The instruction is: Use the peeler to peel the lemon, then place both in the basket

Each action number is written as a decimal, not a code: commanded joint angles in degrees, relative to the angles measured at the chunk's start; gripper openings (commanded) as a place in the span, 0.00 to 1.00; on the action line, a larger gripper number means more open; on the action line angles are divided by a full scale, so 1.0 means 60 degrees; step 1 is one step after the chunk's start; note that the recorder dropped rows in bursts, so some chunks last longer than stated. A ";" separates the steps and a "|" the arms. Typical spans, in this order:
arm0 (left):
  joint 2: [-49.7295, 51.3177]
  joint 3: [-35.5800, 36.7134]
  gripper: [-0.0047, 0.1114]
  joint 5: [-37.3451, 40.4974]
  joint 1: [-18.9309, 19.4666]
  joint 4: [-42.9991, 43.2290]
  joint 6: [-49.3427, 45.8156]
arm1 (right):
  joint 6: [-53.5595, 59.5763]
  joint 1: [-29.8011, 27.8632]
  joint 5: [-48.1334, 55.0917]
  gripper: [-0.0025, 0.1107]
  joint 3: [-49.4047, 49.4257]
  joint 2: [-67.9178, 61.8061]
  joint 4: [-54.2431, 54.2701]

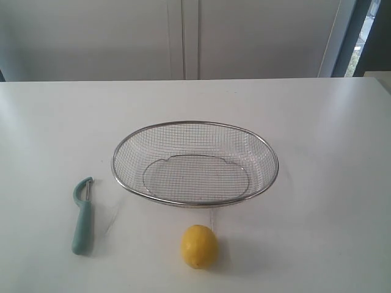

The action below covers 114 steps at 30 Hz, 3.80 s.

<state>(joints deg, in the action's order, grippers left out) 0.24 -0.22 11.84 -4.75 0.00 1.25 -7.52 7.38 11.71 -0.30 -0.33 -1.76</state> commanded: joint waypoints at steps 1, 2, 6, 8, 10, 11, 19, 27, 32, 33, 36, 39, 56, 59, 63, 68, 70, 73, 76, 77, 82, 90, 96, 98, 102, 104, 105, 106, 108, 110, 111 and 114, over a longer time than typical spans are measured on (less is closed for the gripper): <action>-0.0040 0.0037 0.04 0.0031 0.0004 0.0051 0.0007 | -0.0033 0.0012 -0.0529 0.02 0.0050 0.0056 -0.0001; -0.0040 0.0037 0.04 0.0031 0.0004 0.0051 0.0007 | -0.0033 0.0012 -0.0549 0.02 0.0050 0.0056 -0.0001; -0.0040 0.0037 0.04 0.0031 0.0004 0.0051 0.0007 | -0.0118 0.0012 -0.1568 0.02 0.0050 0.0056 0.0020; -0.0040 0.0037 0.04 0.0031 0.0004 0.0051 0.0007 | -0.0138 0.0012 -0.2198 0.02 0.0050 0.0056 0.0020; -0.0040 0.0037 0.04 0.0031 0.0004 0.0051 0.0007 | -0.0138 0.0012 -0.2679 0.02 0.0050 0.0056 0.0020; -0.0040 0.0037 0.04 0.0031 0.0004 0.0051 0.0007 | -0.0138 0.0012 -0.2883 0.02 0.0050 0.0056 0.0020; -0.0040 0.0037 0.04 0.0031 0.0004 0.0051 0.0007 | -0.4035 0.0012 -0.3188 0.02 0.0050 0.0056 0.0077; -0.0040 0.0037 0.04 0.0031 0.0004 0.0051 0.0007 | -0.2677 0.0012 0.0097 0.02 -0.1931 -0.1903 0.0120; -0.0040 0.0037 0.04 0.0031 0.0004 0.0051 0.0007 | -0.0947 0.0012 0.1650 0.02 -0.3643 -0.5135 0.0724; -0.0040 0.0037 0.04 0.0031 0.0004 0.0051 0.0007 | -0.0649 0.0038 0.1931 0.02 -0.3938 -0.5695 0.0902; -0.0040 0.0037 0.04 0.0031 0.0004 0.0051 0.0007 | 0.0683 0.0145 0.2908 0.02 -0.4734 -0.7180 0.1831; -0.0040 0.0037 0.04 0.0031 0.0004 0.0051 0.0007 | 0.1724 0.0464 0.3816 0.02 -0.5509 -0.8564 0.2126; -0.0040 0.0037 0.04 0.0031 0.0004 0.0051 0.0007 | 0.0920 0.4245 0.4858 0.02 -0.9065 -1.2560 0.1194; -0.0040 0.0037 0.04 0.0031 0.0004 0.0051 0.0007 | 0.0432 0.5021 0.4996 0.02 -0.9649 -1.3112 0.0712; -0.0040 0.0037 0.04 0.0031 0.0004 0.0051 0.0007 | 0.0348 0.5956 0.5109 0.02 -1.0598 -1.3975 0.0538; -0.0040 0.0037 0.04 0.0031 0.0004 0.0051 0.0007 | 0.0348 0.6981 0.5215 0.02 -1.1983 -1.5350 0.0293; -0.0040 0.0037 0.04 0.0031 0.0004 0.0051 0.0007 | 0.0348 0.7406 0.5288 0.02 -1.2635 -1.5998 0.0242; -0.0040 0.0037 0.04 0.0031 0.0004 0.0051 0.0007 | 0.0348 0.7999 0.5482 0.02 -1.3574 -1.6910 -0.0003; -0.0040 0.0037 0.04 0.0031 0.0004 0.0051 0.0007 | 0.0348 0.8411 0.5680 0.02 -1.4520 -1.7832 -0.0307; -0.0040 0.0037 0.04 0.0031 0.0004 0.0051 0.0007 | 0.0348 0.8494 0.5680 0.02 -1.4792 -1.8103 -0.0309; -0.0040 0.0037 0.04 0.0031 0.0004 0.0051 0.0007 | 0.0243 0.8702 0.5219 0.02 -1.5594 -1.9074 -0.0309; -0.0040 0.0037 0.04 0.0031 0.0004 0.0051 0.0007 | 0.0243 0.8885 0.5099 0.02 -1.6222 -2.0081 -0.0284; -0.0040 0.0037 0.04 0.0031 0.0004 0.0051 0.0007 | 0.0243 0.8948 0.5082 0.04 -1.6421 -2.0559 -0.0219; -0.0040 0.0037 0.04 0.0031 0.0004 0.0051 0.0007 | 0.0243 0.8948 0.5082 0.09 -1.6421 -2.0713 -0.0219; -0.0040 0.0037 0.04 0.0031 0.0004 0.0051 0.0007 | 0.0114 0.8948 0.4884 0.23 -1.6421 -2.0856 -0.0214; -0.0040 0.0037 0.04 0.0031 0.0004 0.0051 0.0007 | 0.0103 0.8948 0.4733 0.31 -1.6421 -2.0894 -0.0146; -0.0040 0.0037 0.04 0.0031 0.0004 0.0051 0.0007 | 0.0103 0.8948 0.4648 0.34 -1.6421 -2.0910 -0.0125; -0.0040 0.0037 0.04 0.0031 0.0004 0.0051 0.0007 | 0.0103 0.8948 0.4574 0.37 -1.6421 -2.0955 -0.0125; -0.0040 0.0037 0.04 0.0031 0.0004 0.0051 0.0007 | 0.0103 0.8948 0.4453 0.38 -1.6421 -2.1022 -0.0125; -0.0040 0.0037 0.04 0.0031 0.0004 0.0051 0.0007 | 0.0103 0.8948 0.4453 0.38 -1.6421 -2.1151 -0.0125; -0.0040 0.0037 0.04 0.0031 0.0004 0.0051 0.0007 | 0.0103 0.8948 0.4453 0.38 -1.6421 -2.1207 -0.0125; -0.0040 0.0037 0.04 0.0031 0.0004 0.0051 0.0007 | 0.0103 0.8948 0.4433 0.38 -1.6421 -2.1394 -0.0125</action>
<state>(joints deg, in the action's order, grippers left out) 0.24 -0.22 11.84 -4.75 0.00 1.25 -6.61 61.01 38.76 -98.62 -127.77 -2.40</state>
